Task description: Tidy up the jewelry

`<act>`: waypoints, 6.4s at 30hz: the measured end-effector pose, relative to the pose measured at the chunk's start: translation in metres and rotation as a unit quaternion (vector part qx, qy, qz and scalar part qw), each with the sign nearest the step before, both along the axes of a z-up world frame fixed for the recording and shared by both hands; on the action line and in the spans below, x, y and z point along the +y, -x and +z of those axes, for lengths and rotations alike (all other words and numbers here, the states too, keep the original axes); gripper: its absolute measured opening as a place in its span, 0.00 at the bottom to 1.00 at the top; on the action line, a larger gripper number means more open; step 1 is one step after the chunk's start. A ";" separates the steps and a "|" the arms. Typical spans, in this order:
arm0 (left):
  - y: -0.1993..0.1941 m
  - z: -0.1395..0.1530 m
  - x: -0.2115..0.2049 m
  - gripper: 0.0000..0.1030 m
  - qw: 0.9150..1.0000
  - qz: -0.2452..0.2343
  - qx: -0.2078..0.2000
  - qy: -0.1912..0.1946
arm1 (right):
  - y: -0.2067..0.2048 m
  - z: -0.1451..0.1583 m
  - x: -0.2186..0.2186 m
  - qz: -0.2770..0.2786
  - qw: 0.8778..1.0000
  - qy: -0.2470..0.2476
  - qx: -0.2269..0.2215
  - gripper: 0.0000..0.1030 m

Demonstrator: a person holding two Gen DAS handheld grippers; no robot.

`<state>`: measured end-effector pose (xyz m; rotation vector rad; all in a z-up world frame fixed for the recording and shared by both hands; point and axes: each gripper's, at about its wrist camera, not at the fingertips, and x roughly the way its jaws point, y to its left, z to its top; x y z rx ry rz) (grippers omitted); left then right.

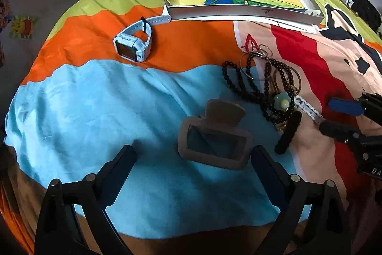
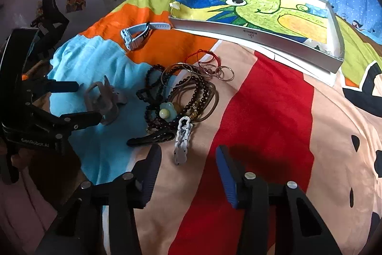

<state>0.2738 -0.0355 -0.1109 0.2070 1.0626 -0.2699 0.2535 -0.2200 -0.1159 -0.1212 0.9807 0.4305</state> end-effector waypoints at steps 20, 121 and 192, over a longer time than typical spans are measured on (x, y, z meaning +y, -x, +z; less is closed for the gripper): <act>0.006 0.005 -0.007 0.47 1.000 -0.005 -0.012 0.008 | 0.001 -0.001 0.005 0.001 1.000 -0.016 -0.003 0.04; 0.144 0.106 0.034 0.99 0.964 0.098 -0.227 0.099 | 0.137 0.105 -0.025 -0.158 0.940 -0.102 -0.284 1.00; -0.070 -0.010 0.009 0.36 0.966 0.029 0.076 0.245 | -0.040 0.002 -0.011 0.012 0.996 -0.090 -0.006 0.15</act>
